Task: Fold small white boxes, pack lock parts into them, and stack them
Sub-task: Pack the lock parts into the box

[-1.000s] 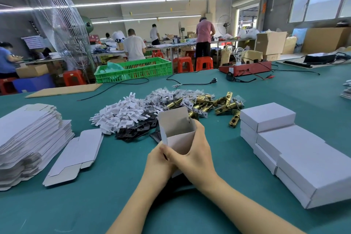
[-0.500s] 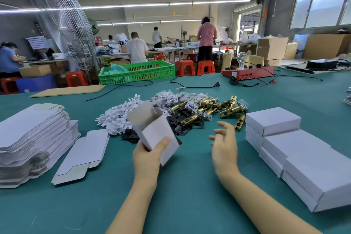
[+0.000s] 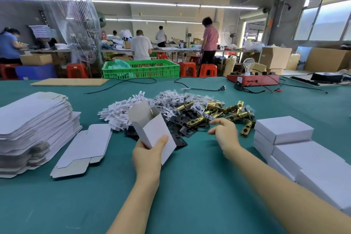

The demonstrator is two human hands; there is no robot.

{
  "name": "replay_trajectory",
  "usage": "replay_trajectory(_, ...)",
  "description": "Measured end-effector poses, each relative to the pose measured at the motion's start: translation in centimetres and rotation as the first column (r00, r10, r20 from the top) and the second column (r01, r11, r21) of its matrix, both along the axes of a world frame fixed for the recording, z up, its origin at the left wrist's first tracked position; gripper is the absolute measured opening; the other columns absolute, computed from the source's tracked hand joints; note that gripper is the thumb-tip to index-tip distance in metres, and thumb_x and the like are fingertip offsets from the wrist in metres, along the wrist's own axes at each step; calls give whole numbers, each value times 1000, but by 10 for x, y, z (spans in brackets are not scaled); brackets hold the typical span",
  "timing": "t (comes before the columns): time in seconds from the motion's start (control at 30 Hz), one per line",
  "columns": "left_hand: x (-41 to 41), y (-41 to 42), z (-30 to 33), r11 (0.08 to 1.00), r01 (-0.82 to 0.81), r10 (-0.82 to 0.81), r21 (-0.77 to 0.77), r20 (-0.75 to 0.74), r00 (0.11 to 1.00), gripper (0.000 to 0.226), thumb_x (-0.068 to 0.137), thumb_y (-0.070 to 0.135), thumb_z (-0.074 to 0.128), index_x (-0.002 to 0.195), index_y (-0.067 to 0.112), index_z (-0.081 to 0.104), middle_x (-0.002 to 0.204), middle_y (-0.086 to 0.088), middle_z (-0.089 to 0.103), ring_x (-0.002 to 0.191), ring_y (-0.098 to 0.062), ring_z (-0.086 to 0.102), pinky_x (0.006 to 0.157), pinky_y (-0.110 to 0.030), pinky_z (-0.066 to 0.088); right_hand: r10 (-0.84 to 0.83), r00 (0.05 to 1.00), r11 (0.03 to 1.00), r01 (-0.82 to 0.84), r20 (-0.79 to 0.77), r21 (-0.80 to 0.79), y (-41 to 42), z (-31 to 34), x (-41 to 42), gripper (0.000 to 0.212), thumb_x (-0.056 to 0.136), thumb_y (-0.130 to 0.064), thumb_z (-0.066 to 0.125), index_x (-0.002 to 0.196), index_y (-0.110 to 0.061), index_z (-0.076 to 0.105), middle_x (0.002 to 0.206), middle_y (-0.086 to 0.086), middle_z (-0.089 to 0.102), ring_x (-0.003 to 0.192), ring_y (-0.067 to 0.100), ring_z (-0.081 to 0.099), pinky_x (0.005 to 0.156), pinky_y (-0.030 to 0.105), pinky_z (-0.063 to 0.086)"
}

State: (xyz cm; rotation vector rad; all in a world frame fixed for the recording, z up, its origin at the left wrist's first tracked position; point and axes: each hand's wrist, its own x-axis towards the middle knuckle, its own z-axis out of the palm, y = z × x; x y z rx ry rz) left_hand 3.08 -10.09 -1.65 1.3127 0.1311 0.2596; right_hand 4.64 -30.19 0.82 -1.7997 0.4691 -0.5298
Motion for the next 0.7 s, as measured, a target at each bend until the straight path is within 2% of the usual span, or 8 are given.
replay_trajectory(0.07,1,0,-1,999,18,-19,33,6,1000,25,78,18,81,87,29,60,92,9,69,89,-15,66,74,-33,53,75,996,948,-83,-40,-309,-2,5,16,36,87,4,37,106,-14,61,94,3,64,81,22,54,69,34,44)
replay_trajectory(0.17,0,-1,-2,995,42,-42,93,6,999,25,78,19,82,88,29,61,94,6,70,92,-19,67,84,-40,55,144,956,671,-284,-255,-685,-5,10,41,48,90,0,37,131,-22,51,121,11,50,103,29,50,78,36,47)
replay_trajectory(0.3,0,-2,-3,989,52,-54,140,8,999,25,77,20,83,86,31,62,89,9,71,88,-16,68,80,-36,56,71,885,257,-462,-460,-849,2,11,65,61,93,-5,40,148,-30,28,152,8,26,130,32,37,94,44,47)
replay_trajectory(0.37,0,-2,-3,988,48,-51,149,12,999,24,76,21,83,85,31,63,87,11,71,86,-14,68,79,-35,56,64,863,121,-505,-501,-855,10,12,71,62,92,-4,42,148,-27,27,156,2,23,140,29,26,102,47,41)
replay_trajectory(0.43,0,-2,-3,987,52,-54,155,9,999,24,76,21,83,84,31,63,85,12,71,85,-13,68,79,-35,56,51,837,34,-546,-544,-837,17,11,74,54,92,-3,43,141,-21,35,147,5,38,134,28,33,101,49,41)
replay_trajectory(0.5,0,-3,-3,985,59,-61,160,8,998,24,76,21,83,83,32,63,84,14,70,84,-11,68,78,-35,56,47,827,5,-562,-561,-827,21,10,72,46,90,2,44,133,-14,41,129,10,50,117,30,47,88,45,47)
replay_trajectory(0.57,-1,-3,-4,984,65,-67,164,9,998,24,76,21,83,83,33,63,84,15,70,84,-9,68,78,-35,56,71,849,9,-526,-524,-850,20,8,69,43,87,7,45,127,-10,44,118,12,53,107,32,52,76,42,49)
replay_trajectory(0.7,-1,-3,-3,983,70,-73,169,11,997,26,76,21,83,84,34,61,87,15,69,85,-10,67,80,-36,56,147,885,-48,-441,-443,-896,8,4,62,41,83,14,44,118,-7,50,112,11,56,105,30,53,74,37,46)
